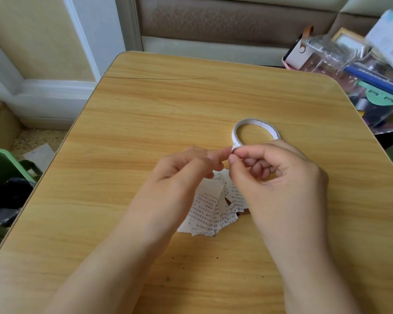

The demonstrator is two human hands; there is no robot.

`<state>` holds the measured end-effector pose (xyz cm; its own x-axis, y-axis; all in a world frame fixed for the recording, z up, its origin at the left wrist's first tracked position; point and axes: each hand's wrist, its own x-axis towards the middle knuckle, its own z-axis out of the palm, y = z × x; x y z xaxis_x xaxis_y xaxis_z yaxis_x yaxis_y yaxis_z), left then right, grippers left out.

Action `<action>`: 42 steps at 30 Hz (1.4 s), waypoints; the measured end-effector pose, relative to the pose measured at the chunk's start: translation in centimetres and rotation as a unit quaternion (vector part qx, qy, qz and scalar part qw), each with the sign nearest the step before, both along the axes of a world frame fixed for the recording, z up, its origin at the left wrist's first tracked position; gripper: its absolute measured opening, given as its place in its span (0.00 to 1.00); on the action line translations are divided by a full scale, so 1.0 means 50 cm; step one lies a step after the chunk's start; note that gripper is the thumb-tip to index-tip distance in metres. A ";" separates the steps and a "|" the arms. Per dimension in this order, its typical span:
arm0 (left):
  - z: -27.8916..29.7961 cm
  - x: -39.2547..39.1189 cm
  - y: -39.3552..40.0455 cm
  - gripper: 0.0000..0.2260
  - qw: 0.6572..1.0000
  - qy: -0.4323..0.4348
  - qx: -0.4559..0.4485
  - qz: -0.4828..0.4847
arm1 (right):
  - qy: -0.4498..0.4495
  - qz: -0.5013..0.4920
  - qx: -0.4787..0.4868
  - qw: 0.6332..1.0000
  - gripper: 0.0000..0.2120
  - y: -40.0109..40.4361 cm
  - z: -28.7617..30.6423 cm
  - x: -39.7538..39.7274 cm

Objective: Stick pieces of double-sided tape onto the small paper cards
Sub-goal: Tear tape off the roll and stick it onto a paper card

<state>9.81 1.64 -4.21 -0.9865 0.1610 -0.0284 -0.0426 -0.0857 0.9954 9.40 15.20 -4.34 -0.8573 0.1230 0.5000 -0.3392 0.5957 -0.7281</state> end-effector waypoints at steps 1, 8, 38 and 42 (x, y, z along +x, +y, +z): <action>0.001 0.000 0.002 0.16 1.000 0.006 -0.010 0.000 | 0.001 -0.004 0.008 1.000 0.02 -0.001 -0.001 0.000; -0.007 -0.003 -0.001 0.21 1.000 -0.014 0.009 0.015 | 0.003 -0.002 0.004 1.000 0.02 -0.003 -0.002 0.001; -0.006 -0.008 -0.013 0.17 0.992 -0.081 0.095 -0.015 | -0.025 0.053 -0.056 0.997 0.02 0.003 0.004 0.000; -0.005 -0.008 -0.013 0.17 0.991 -0.084 0.099 -0.019 | -0.024 0.056 -0.059 0.996 0.03 0.004 0.004 0.000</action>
